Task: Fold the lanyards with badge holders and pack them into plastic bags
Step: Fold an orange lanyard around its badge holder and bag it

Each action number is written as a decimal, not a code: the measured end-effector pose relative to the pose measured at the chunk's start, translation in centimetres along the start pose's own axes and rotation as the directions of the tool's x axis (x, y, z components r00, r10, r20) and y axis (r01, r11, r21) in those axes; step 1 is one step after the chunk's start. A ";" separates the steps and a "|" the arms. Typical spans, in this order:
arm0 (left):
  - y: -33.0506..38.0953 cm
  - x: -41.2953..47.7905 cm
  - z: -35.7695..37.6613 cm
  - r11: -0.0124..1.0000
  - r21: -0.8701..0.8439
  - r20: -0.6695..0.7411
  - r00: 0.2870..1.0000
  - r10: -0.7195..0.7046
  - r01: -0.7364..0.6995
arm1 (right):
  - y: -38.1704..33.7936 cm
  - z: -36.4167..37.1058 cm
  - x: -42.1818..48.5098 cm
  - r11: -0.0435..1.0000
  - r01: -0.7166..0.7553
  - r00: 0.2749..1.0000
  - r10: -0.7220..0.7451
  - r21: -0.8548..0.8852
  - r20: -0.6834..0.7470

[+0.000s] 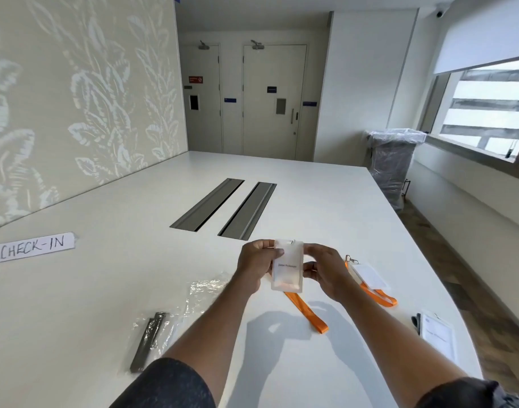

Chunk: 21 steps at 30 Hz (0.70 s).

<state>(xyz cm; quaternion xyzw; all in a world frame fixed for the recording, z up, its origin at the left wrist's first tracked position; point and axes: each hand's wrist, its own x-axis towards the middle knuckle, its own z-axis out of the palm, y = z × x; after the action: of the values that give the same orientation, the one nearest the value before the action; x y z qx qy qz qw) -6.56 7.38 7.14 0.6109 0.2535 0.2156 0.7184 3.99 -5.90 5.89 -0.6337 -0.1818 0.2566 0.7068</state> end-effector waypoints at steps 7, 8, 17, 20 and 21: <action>4.6 -3.1 -0.7 0.987 -0.145 0.196 0.976 0.099 -0.071 | -2.5 1.0 -3.4 0.989 0.041 0.964 -0.076 0.139 0.253; 5.1 -3.5 -0.6 0.983 -0.168 0.209 0.972 0.109 -0.074 | -2.7 1.4 -4.0 0.991 0.047 0.953 -0.082 0.124 0.292; 7.6 -5.8 -1.8 0.925 -0.320 -0.003 0.976 0.217 -0.206 | -2.9 4.3 -6.9 0.981 0.045 0.883 -0.127 0.187 0.453; 8.8 -5.8 -2.9 0.907 -0.330 -0.094 0.966 0.242 -0.260 | -2.3 5.3 -7.5 0.995 0.052 0.872 -0.089 0.089 0.481; 9.1 -5.8 -3.2 0.905 -0.320 -0.120 0.960 0.253 -0.279 | -2.0 5.6 -7.6 0.996 0.063 0.875 -0.085 0.063 0.477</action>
<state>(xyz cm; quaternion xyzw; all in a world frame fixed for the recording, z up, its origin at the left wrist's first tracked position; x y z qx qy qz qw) -13.06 7.73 16.31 0.5006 0.1547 0.3742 0.7651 -5.15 -6.03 9.17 -0.5271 -0.3689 0.3821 0.6634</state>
